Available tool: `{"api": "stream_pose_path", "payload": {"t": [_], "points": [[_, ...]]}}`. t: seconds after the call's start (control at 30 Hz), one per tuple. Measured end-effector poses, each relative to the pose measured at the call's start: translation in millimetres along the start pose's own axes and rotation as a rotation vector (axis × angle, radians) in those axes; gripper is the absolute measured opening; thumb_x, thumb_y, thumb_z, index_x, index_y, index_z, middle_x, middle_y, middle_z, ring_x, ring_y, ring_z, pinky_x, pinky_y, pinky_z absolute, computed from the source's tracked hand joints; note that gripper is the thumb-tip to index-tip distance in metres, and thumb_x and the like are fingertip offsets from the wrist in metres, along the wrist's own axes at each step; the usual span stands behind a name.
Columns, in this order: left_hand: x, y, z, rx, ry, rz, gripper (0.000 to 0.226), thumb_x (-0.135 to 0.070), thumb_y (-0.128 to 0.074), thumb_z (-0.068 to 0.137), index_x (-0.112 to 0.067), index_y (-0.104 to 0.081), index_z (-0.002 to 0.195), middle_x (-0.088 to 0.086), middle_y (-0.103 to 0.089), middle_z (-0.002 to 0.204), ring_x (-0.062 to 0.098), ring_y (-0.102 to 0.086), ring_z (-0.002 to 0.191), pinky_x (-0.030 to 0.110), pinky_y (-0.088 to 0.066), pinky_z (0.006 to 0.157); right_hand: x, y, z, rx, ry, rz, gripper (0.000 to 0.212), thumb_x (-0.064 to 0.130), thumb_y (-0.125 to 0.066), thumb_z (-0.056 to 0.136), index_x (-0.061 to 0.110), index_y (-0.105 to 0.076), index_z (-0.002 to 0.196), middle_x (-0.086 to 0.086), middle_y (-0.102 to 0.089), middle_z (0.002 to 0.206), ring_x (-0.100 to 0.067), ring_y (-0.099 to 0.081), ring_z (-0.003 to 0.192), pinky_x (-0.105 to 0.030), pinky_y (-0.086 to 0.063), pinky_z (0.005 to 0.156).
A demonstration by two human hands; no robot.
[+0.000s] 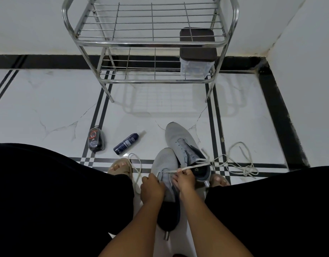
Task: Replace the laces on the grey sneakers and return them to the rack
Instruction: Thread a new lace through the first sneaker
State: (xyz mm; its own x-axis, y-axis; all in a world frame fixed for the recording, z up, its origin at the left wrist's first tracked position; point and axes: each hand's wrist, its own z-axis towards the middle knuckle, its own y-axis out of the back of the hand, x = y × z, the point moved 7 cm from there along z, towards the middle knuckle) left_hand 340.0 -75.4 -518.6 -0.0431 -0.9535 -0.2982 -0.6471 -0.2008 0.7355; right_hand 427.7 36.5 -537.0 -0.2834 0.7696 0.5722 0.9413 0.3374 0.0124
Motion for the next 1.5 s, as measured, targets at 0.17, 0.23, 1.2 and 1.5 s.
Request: {"api": "stream_pose_path", "payload": {"t": [0.17, 0.23, 1.2, 1.5], "points": [[-0.2, 1.0, 0.6, 0.005, 0.007, 0.013, 0.029, -0.033, -0.051, 0.091, -0.014, -0.052, 0.113, 0.010, -0.049, 0.120, 0.029, -0.054, 0.111, 0.036, -0.045, 0.085, 3.4, -1.5, -0.7, 0.026, -0.008, -0.006, 0.004, 0.008, -0.044, 0.101, 0.006, -0.047, 0.099, -0.010, -0.055, 0.085, -0.025, -0.057, 0.086, -0.045, -0.050, 0.092], [0.4, -0.3, 1.9, 0.014, 0.024, 0.012, 0.031, -0.034, -0.053, 0.090, -0.014, -0.052, 0.114, 0.010, -0.049, 0.121, 0.029, -0.053, 0.112, 0.036, -0.045, 0.086, 5.9, -1.8, -2.5, 0.045, -0.009, 0.002, 0.005, 0.009, -0.047, 0.099, 0.008, -0.048, 0.094, -0.008, -0.053, 0.077, -0.017, -0.054, 0.069, -0.036, -0.056, 0.076], [3.2, 77.7, -9.5, -0.069, 0.187, -0.590, 0.031, -0.022, -0.045, 0.101, 0.000, -0.064, 0.092, 0.017, -0.064, 0.101, 0.032, -0.059, 0.100, 0.033, -0.046, 0.087, 204.0, 42.0, -140.1, 0.040, 0.577, 0.199, 0.010, 0.011, -0.063, 0.088, 0.013, -0.072, 0.085, 0.003, -0.062, 0.082, -0.010, -0.047, 0.065, -0.022, -0.042, 0.057], [4.3, 112.3, -26.6, -0.355, 0.170, -0.716, 0.034, -0.011, -0.046, 0.098, -0.002, -0.051, 0.130, 0.024, -0.052, 0.131, 0.038, -0.052, 0.116, 0.039, -0.041, 0.094, 205.2, 32.7, -140.0, 0.056, 0.698, 0.083, 0.013, 0.014, -0.069, 0.087, 0.009, -0.065, 0.076, 0.000, -0.062, 0.070, -0.012, -0.056, 0.064, -0.020, -0.051, 0.057]]}}
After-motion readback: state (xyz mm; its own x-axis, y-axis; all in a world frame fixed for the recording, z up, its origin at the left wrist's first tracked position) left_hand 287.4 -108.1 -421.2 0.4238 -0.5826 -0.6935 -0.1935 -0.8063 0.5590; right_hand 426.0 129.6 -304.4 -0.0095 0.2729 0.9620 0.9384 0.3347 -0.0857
